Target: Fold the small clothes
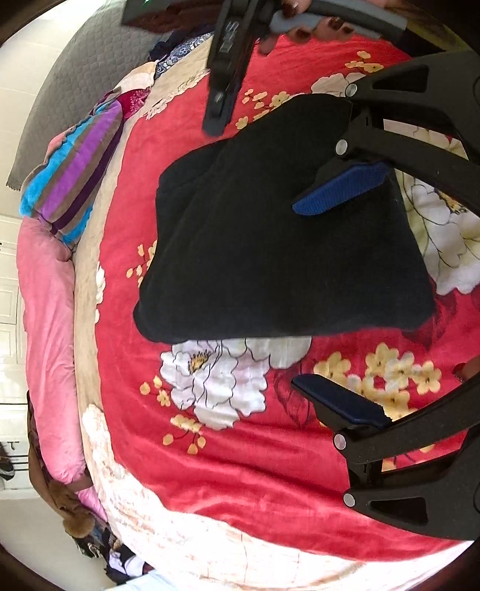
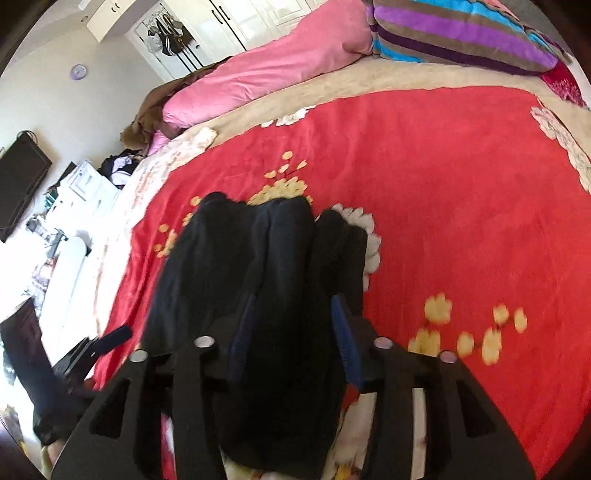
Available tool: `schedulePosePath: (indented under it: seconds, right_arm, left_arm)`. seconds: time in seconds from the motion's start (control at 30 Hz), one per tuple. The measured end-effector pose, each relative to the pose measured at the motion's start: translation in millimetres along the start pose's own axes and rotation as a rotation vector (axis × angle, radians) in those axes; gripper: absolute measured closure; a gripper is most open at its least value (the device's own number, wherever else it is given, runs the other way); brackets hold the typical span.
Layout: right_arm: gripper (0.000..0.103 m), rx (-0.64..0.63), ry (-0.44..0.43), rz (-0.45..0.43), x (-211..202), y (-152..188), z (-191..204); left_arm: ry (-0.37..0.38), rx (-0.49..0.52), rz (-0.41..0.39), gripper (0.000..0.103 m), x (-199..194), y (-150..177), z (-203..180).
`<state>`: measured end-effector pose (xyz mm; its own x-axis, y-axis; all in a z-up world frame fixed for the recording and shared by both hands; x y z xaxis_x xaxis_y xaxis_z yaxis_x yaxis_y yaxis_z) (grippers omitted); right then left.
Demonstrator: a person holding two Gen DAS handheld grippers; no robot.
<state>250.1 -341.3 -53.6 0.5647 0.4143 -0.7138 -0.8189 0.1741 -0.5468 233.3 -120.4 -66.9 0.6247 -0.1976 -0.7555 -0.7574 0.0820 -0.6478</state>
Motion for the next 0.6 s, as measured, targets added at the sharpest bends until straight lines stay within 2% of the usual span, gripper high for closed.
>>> schedulePosePath:
  seconds: [0.23,0.37,0.5,0.6]
  right_arm:
    - [0.055,-0.025,-0.066,0.034,-20,37,26]
    - [0.055,-0.096,-0.026,0.062,-18,52,38]
    - [0.055,-0.085,-0.004,0.084,-5,53,31]
    - [0.060,-0.066,-0.011,0.103,1,56,23]
  left_arm:
    - [0.001,-0.019,0.033,0.022,-9,10,19]
    - [0.012,-0.040,0.056,0.022,-12,18,28]
    - [0.028,-0.053,0.078,0.022,-8,23,29]
    - [0.039,-0.059,0.088,0.022,-3,26,27]
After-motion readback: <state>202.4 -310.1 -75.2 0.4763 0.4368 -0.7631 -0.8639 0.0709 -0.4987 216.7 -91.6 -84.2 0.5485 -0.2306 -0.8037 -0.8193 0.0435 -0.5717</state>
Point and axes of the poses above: each gripper's, at about its wrist camera, not at the fingertips, and x roughly the way its jaws point, z to its left, y to its underside, the point moved 1 cm from there along x, roughly the way its jaws point, and after that the axes turned 4 degrees about -z, right-handed, at the moved point
